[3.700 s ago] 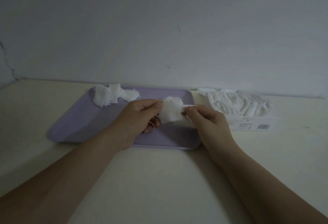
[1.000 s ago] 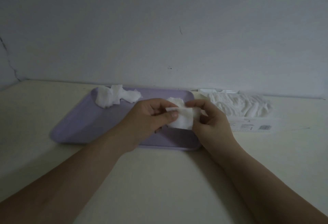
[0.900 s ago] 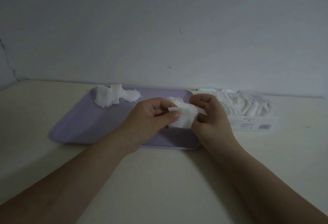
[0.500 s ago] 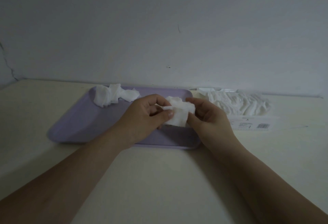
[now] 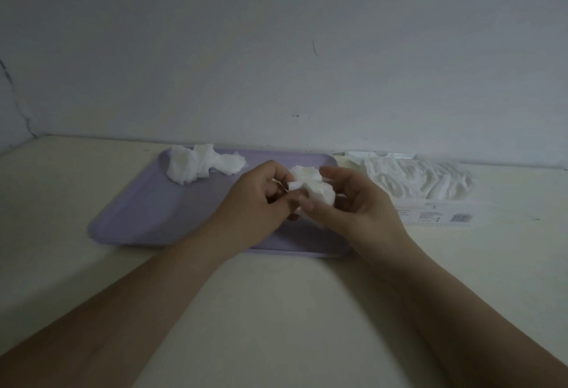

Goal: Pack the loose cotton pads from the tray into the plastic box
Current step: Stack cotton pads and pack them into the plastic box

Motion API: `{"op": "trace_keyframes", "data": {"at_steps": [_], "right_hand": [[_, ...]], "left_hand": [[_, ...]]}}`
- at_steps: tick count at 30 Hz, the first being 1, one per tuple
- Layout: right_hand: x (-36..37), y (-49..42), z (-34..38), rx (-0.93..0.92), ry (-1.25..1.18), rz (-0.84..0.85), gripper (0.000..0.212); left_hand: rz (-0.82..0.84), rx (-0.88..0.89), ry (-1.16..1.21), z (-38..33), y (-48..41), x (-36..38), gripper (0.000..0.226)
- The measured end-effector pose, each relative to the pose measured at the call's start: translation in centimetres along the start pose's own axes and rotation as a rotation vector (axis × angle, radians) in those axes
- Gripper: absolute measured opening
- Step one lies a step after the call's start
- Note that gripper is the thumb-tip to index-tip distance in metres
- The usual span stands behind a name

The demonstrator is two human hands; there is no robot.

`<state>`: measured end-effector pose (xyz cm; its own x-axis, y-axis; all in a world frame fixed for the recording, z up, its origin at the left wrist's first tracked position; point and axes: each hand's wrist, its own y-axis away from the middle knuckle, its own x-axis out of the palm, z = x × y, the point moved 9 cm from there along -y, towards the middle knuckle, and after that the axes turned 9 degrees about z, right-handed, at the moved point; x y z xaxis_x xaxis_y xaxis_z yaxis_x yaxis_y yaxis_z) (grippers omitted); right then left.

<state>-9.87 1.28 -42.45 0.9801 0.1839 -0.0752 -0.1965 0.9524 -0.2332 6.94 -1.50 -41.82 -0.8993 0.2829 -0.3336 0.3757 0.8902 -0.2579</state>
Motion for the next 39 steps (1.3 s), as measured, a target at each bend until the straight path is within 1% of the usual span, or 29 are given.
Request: {"op": "trace_keyframes", "data": {"at_steps": [2, 4, 5, 6, 9, 11, 13, 15, 17, 19, 21, 24, 26, 29, 32, 34, 35, 37, 38, 39], "right_hand": [[-0.2, 0.1, 0.3, -0.037, 0.152, -0.039, 0.048], [-0.3, 0.1, 0.6, -0.071, 0.228, -0.045, 0.042], [-0.3, 0.1, 0.8, -0.083, 0.277, -0.032, 0.043], [-0.2, 0.2, 1.1, -0.095, 0.332, -0.018, 0.047], [0.3, 0.3, 0.9, -0.067, 0.454, 0.031, 0.059], [0.8, 0.3, 0.5, -0.018, 0.508, 0.079, 0.064], [1.2, 0.3, 0.1, 0.005, 0.574, 0.115, 0.063], [1.9, 0.3, 0.0, -0.005, 0.665, 0.159, 0.060], [2.7, 0.2, -0.3, 0.007, 0.775, 0.206, 0.060], [2.9, 0.1, -0.4, 0.000, 0.858, 0.207, 0.061], [2.5, 0.1, 0.1, -0.048, 0.837, 0.167, 0.058], [1.6, 0.3, 1.0, -0.165, 0.704, 0.105, 0.057], [1.0, 0.1, 0.8, -0.200, 0.649, 0.070, 0.053], [0.3, -0.4, 0.0, -0.155, 0.585, 0.034, 0.042], [1.0, -0.6, -0.8, -0.076, 0.605, 0.120, 0.045], [1.5, -0.4, -0.8, -0.096, 0.678, 0.153, 0.048], [1.6, -0.4, -0.8, -0.118, 0.695, 0.148, 0.049], [1.2, -0.3, -0.5, -0.146, 0.690, 0.101, 0.048], [0.8, -0.3, -0.3, -0.146, 0.686, 0.065, 0.048], [0.4, -0.3, -0.2, -0.137, 0.688, 0.024, 0.047]], "left_hand": [[-0.001, -0.001, -0.077, 0.1, 0.0, 0.0, 0.024], [0.035, -0.034, -0.108, 0.8, -0.2, 0.1, 0.039], [0.059, -0.046, -0.113, 1.1, -0.2, 0.2, 0.045], [0.082, -0.049, -0.121, 1.2, -0.3, 0.3, 0.045], [0.116, -0.048, -0.133, 1.4, -0.4, 0.5, 0.028], [0.128, -0.070, -0.122, 1.6, -0.5, 0.6, 0.030], [0.133, -0.096, -0.105, 1.9, -0.5, 0.6, 0.035], [0.120, -0.096, -0.062, 1.8, -0.5, 0.6, 0.034], [0.097, -0.076, -0.046, 1.5, -0.5, 0.5, 0.024], [0.093, -0.052, -0.072, 1.1, -0.3, 0.6, 0.017], [0.115, -0.043, -0.096, 1.0, -0.3, 0.9, 0.020], [0.114, -0.073, -0.104, 1.3, -0.4, 0.8, 0.031], [0.116, -0.098, -0.086, 1.7, -0.5, 0.4, 0.035], [0.187, -0.088, -0.151, 1.6, -0.4, 0.9, 0.031], [0.179, -0.077, -0.245, 1.0, -0.5, 1.5, 0.022], [0.180, -0.074, -0.292, 0.7, -0.7, 1.8, 0.017], [0.205, -0.064, -0.310, 0.6, -0.8, 2.0, 0.014], [0.240, -0.055, -0.341, 0.3, -0.9, 2.1, 0.018], [0.202, -0.055, -0.352, 0.1, -1.2, 1.6, 0.019], [0.110, -0.058, -0.374, 0.0, -1.6, 0.4, 0.022]]}}
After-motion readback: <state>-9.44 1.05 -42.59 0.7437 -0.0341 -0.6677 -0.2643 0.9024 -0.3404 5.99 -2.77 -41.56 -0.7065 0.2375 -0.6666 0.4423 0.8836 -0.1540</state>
